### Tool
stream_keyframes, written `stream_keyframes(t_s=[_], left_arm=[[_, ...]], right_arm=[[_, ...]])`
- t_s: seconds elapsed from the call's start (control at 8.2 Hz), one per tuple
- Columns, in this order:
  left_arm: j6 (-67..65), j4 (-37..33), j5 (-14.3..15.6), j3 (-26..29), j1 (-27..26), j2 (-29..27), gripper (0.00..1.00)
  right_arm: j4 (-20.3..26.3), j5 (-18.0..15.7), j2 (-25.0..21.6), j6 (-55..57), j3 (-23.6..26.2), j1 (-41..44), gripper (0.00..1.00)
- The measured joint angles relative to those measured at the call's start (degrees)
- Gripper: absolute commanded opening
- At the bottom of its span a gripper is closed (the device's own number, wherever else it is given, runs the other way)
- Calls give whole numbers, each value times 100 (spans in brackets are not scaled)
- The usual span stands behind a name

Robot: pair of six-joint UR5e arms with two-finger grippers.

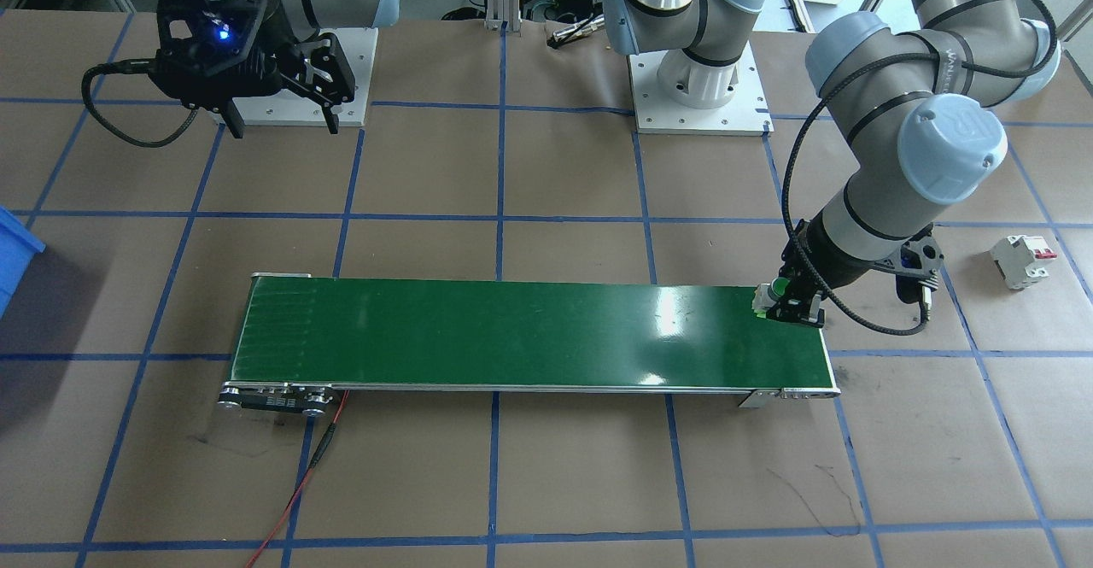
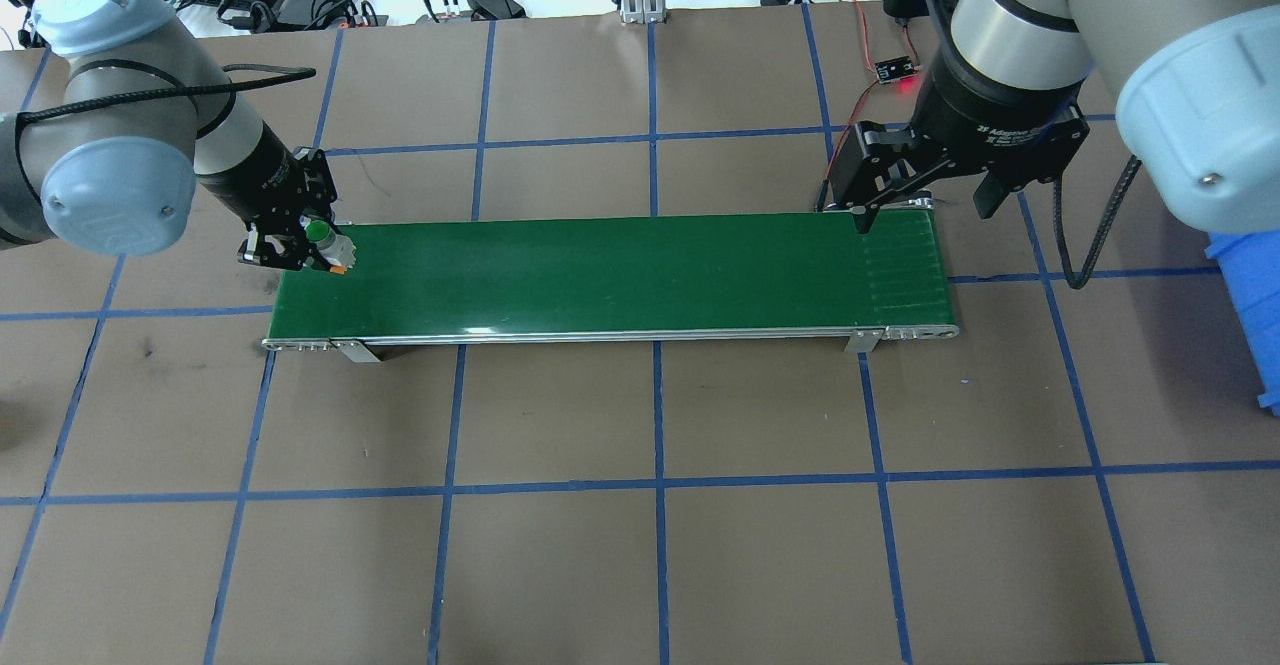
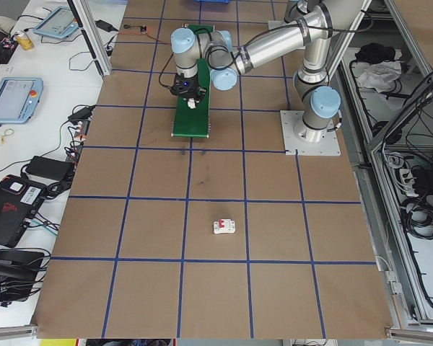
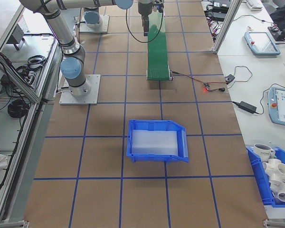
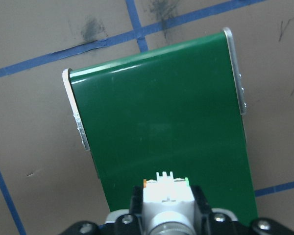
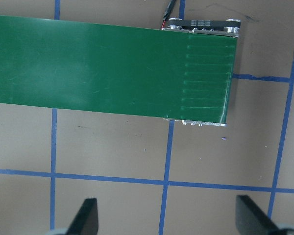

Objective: Move button from left to right

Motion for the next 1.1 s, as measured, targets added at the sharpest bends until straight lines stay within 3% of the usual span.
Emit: stream_keyframes(t_s=[0.37,1.1], left_arm=[[202,533,19,-205,-1,-104,37],[367,702,7,-226,10,-358,39]], right_arm=[[0,0,0,-1,0,3,100],[0,0,3,0,0,3,100]])
